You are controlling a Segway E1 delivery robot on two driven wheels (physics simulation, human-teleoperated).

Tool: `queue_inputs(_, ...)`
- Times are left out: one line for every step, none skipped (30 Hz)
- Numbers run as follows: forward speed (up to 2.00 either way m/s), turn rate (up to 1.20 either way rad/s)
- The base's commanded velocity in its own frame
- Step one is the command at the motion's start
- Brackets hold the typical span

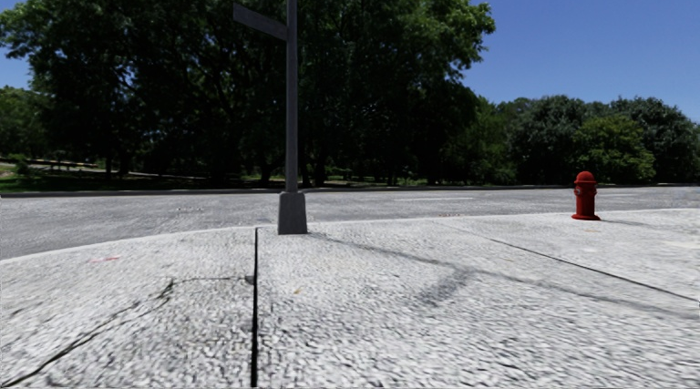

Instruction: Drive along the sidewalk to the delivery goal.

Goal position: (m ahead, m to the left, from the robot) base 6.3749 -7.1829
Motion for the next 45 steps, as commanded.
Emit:
queue_inputs(1.64, -0.52)
queue_inputs(1.64, -0.52)
queue_inputs(1.64, -0.52)
queue_inputs(1.64, -0.52)
queue_inputs(1.64, -0.52)
queue_inputs(1.64, -0.52)
queue_inputs(1.64, -0.52)
queue_inputs(1.64, -0.52)
queue_inputs(1.64, -0.52)
queue_inputs(1.64, -0.52)
queue_inputs(1.64, -0.52)
queue_inputs(1.64, -0.52)
queue_inputs(1.64, -0.52)
queue_inputs(1.64, -0.52)
queue_inputs(1.64, -0.52)
queue_inputs(1.64, -0.52)
queue_inputs(1.64, -0.52)
queue_inputs(1.64, -0.52)
queue_inputs(1.64, -0.52)
queue_inputs(1.64, -0.52)
queue_inputs(1.64, -0.52)
queue_inputs(1.64, -0.52)
queue_inputs(1.64, -0.52)
queue_inputs(1.64, -0.52)
queue_inputs(1.64, -0.52)
queue_inputs(1.64, -0.52)
queue_inputs(1.64, -0.52)
queue_inputs(1.64, -0.52)
queue_inputs(1.64, -0.52)
queue_inputs(1.64, -0.52)
queue_inputs(1.64, -0.52)
queue_inputs(1.64, -0.52)
queue_inputs(1.64, -0.52)
queue_inputs(1.64, -0.52)
queue_inputs(1.64, -0.52)
queue_inputs(1.64, -0.52)
queue_inputs(1.64, -0.52)
queue_inputs(1.64, -0.52)
queue_inputs(1.64, -0.52)
queue_inputs(1.64, -0.52)
queue_inputs(1.64, -0.52)
queue_inputs(1.64, -0.52)
queue_inputs(1.64, -0.52)
queue_inputs(1.64, -0.52)
queue_inputs(1.64, -0.52)
